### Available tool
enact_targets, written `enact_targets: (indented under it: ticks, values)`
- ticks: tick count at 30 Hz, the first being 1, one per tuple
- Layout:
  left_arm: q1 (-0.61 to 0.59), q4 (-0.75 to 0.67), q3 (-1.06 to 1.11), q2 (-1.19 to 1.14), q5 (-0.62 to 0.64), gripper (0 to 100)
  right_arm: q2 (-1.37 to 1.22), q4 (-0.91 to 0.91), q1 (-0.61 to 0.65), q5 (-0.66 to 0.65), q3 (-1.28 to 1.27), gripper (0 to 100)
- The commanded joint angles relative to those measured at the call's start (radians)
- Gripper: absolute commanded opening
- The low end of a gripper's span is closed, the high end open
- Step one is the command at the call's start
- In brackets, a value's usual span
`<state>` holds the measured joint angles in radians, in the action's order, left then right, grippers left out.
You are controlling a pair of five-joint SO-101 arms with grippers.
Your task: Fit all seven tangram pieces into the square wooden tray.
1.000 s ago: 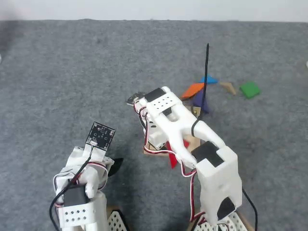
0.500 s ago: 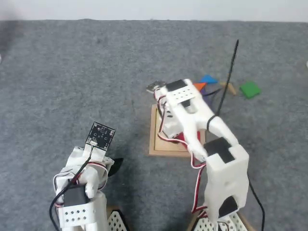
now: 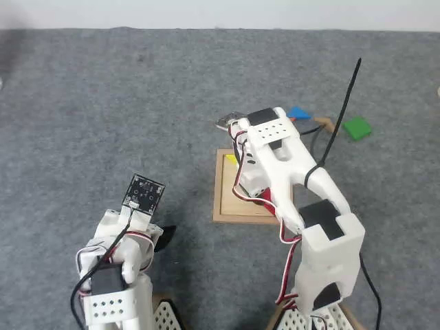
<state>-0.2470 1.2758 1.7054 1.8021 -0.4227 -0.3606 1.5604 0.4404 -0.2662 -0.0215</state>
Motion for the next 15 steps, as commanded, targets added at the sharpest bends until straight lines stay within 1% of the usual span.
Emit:
enact_targets:
  ticks: [1,6,11,15]
  values:
    - [0.0,0.006,-0.022,0.015,-0.009,37,0.061,0.016,-0.008,-0.031,-0.015,34.0]
    - [0.0,0.006,-0.022,0.015,-0.009,37,0.065,0.002,-0.01,-0.058,-0.103,34.0]
    - [0.0,0.006,-0.022,0.015,-0.009,37,0.093,-0.07,-0.013,-0.058,-0.147,34.0]
    - [0.0,0.006,-0.022,0.015,-0.009,37,0.081,-0.139,-0.077,-0.061,-0.146,34.0]
